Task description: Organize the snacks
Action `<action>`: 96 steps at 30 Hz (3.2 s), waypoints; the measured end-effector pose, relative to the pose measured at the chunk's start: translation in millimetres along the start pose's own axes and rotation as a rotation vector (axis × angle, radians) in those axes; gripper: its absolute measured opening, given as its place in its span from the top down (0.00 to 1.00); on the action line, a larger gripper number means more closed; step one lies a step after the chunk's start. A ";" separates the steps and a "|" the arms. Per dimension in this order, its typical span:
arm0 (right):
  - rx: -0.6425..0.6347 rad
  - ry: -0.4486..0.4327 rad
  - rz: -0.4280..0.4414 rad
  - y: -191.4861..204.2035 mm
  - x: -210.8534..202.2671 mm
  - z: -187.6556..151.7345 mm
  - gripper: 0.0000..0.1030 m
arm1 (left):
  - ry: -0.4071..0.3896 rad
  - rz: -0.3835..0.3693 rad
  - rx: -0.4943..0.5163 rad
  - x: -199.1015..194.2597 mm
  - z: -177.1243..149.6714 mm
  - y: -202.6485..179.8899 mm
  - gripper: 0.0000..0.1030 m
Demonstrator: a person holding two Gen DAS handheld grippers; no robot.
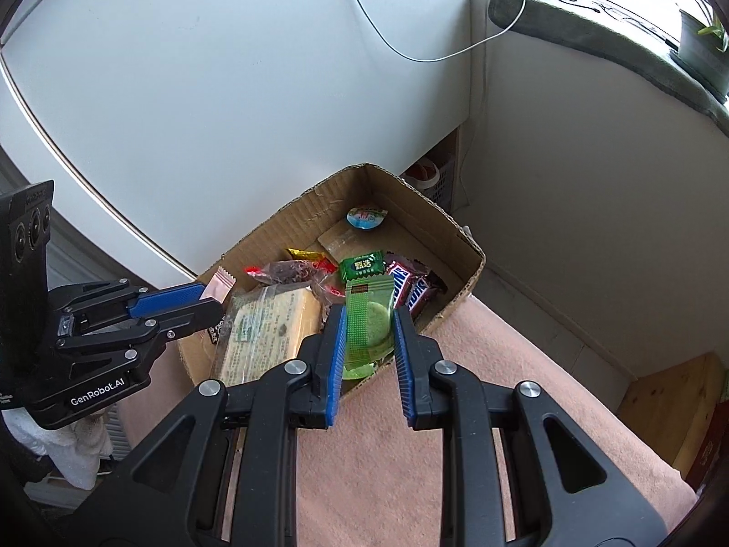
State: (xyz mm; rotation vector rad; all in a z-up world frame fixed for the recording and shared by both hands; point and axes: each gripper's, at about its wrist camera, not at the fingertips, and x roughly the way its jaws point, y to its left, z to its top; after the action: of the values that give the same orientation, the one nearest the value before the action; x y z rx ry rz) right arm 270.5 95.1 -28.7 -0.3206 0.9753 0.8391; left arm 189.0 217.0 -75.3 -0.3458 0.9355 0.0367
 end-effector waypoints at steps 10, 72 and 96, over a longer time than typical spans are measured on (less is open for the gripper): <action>0.010 0.027 0.008 -0.2 19.2 15.3 0.80 | -0.010 0.036 0.028 15.3 27.0 -10.9 0.84; 0.219 -0.173 -0.090 -8.8 -138.8 -98.3 0.17 | -0.070 0.164 0.015 -80.5 -22.7 -55.7 0.40; 0.208 -0.188 -0.147 22.4 -184.3 -143.3 0.17 | -0.122 0.198 -0.007 -137.4 -63.8 -84.0 0.30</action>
State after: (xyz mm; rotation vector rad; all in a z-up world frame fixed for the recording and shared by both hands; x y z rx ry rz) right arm 115.2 -62.8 48.6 -0.1295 0.8437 0.6162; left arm 72.1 134.2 22.2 -0.2537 0.8460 0.2397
